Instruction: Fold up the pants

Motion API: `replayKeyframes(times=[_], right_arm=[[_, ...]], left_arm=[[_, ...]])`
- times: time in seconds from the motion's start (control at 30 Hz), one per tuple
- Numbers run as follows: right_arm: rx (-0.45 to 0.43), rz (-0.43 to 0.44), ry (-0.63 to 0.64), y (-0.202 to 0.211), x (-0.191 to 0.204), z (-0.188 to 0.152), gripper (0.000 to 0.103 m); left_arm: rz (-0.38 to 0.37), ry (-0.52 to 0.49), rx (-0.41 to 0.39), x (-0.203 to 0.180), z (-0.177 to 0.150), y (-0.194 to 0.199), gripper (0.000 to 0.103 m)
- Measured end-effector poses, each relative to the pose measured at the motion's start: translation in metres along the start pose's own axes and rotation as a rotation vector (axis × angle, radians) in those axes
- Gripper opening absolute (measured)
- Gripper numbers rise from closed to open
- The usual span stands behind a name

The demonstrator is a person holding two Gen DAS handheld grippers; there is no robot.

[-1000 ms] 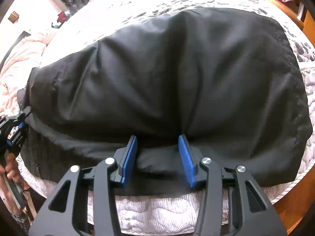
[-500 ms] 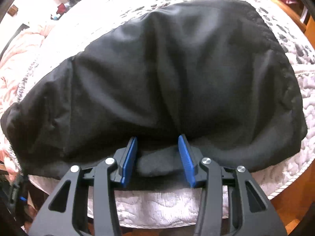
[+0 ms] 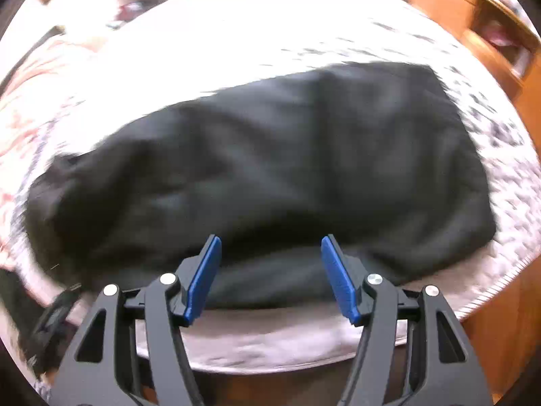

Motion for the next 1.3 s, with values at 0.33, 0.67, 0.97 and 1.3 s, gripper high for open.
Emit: replayKeyframes(times=[0.33, 0.67, 0.97, 1.3], right_arm=[[0.104, -0.064, 0.215, -0.055, 0.088, -0.035, 0.063], [0.111, -0.060, 0.207, -0.054, 0.080, -0.027, 0.063], [0.098, -0.071, 0.205, -0.061, 0.071, -0.030, 0.066], [0.102, -0.065, 0.206, -0.068, 0.076, -0.024, 0.067]], left_arm=[[-0.015, -0.022, 0.048, -0.006, 0.003, -0.001, 0.015], [-0.118, 0.140, 0.167, 0.031, 0.010, 0.041, 0.018], [-0.047, 0.351, 0.099, 0.124, 0.049, 0.070, 0.018], [-0.170, 0.583, 0.113, 0.159, 0.051, 0.039, 0.022]])
Point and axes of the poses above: each gripper's, at about its wrist camera, not at the fingertips, and y roughly against the way its jaws point, x to its left, z to its top, the point moved 1 cm from there along -y, roughly the way its jaws point, and after that the axes turned 1 degree about y, right-handed, at the moved point
